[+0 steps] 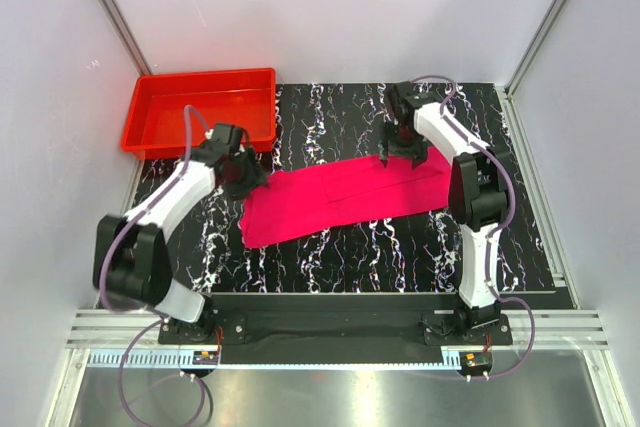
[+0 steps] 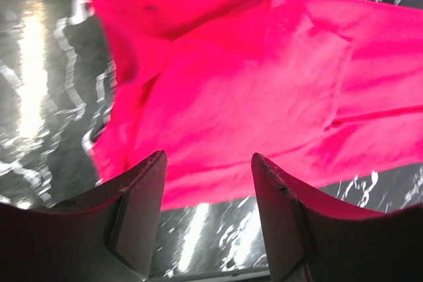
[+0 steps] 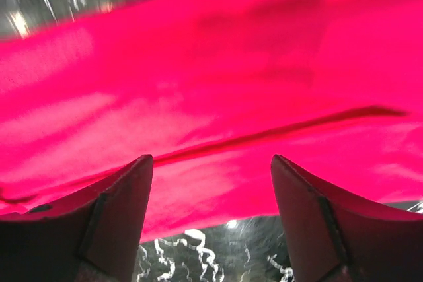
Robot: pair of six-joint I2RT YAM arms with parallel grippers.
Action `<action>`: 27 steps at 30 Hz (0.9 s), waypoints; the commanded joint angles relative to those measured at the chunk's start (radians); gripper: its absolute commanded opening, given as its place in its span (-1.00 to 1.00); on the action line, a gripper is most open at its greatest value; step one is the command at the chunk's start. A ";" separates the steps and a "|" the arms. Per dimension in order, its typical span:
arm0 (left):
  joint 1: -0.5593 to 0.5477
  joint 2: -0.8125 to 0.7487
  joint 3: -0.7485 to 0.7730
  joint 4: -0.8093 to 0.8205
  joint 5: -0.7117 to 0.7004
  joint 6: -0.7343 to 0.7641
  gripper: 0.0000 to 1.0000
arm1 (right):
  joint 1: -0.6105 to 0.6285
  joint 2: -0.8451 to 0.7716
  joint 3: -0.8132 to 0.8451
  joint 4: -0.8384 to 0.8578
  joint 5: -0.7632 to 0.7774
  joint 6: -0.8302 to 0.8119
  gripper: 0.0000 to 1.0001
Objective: Fold and stack the t-shirts
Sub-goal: Fold the tshirt
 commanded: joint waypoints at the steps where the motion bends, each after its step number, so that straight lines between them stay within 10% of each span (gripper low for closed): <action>1: -0.054 0.106 0.074 -0.016 -0.068 -0.104 0.18 | -0.037 0.053 0.100 -0.029 0.021 -0.050 0.62; 15: -0.226 0.350 0.407 -0.268 -0.430 -0.236 0.33 | -0.070 0.120 0.174 -0.030 -0.063 -0.058 0.80; 27: 0.094 0.147 0.154 0.097 -0.013 0.091 -0.55 | -0.070 0.009 0.025 0.011 -0.172 -0.003 0.68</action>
